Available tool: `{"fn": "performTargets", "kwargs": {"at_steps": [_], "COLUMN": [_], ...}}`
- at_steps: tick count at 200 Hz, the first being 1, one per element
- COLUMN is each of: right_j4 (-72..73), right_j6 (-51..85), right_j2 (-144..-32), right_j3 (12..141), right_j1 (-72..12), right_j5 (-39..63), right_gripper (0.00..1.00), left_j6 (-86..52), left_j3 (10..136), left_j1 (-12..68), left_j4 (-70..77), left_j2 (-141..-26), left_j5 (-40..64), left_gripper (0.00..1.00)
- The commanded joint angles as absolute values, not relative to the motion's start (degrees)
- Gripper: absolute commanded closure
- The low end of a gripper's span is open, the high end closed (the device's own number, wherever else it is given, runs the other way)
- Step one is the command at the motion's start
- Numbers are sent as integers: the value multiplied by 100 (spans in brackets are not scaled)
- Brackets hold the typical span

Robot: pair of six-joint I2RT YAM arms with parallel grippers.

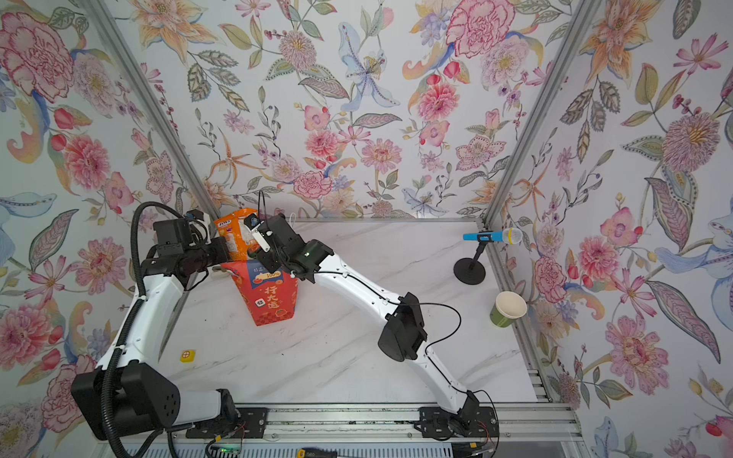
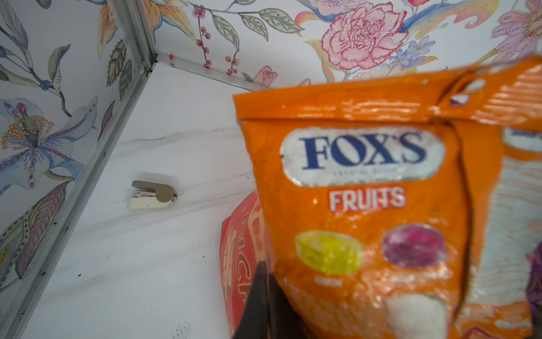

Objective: Place the snacks into the paper bag
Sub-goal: Press the snack against the paper bag.

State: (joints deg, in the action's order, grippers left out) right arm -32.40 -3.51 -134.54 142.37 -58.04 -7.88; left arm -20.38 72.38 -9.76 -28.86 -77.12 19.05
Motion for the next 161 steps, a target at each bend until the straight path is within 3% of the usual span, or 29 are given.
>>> {"fn": "performTargets", "kwargs": {"at_steps": [1,67,106,161], "right_j4": [-3741,-3707,-3222,-2943], "right_j6": [-556,-217,28,79], "right_j2": [-13860,-13060,-12726,-13297], "right_j3": [14199,14106,14210,14772], "right_j1": [-5818,-5669,-5527,-5502], "right_j5": [-1159,70,257,-25], "right_gripper": [59,59,57,58], "left_j6": [-1942,-1925,-1957,-2013], "left_j3": [7294,7297,7301,7356], "left_j1": [-987,-980,-1006,-1021], "left_j4": [-2313,-2312,-2323,-2413], "left_j2": [-7375,-7373,-7365,-7375], "left_j5": [2117,2099,2061,1886], "left_gripper": [97,96,90,82]}}
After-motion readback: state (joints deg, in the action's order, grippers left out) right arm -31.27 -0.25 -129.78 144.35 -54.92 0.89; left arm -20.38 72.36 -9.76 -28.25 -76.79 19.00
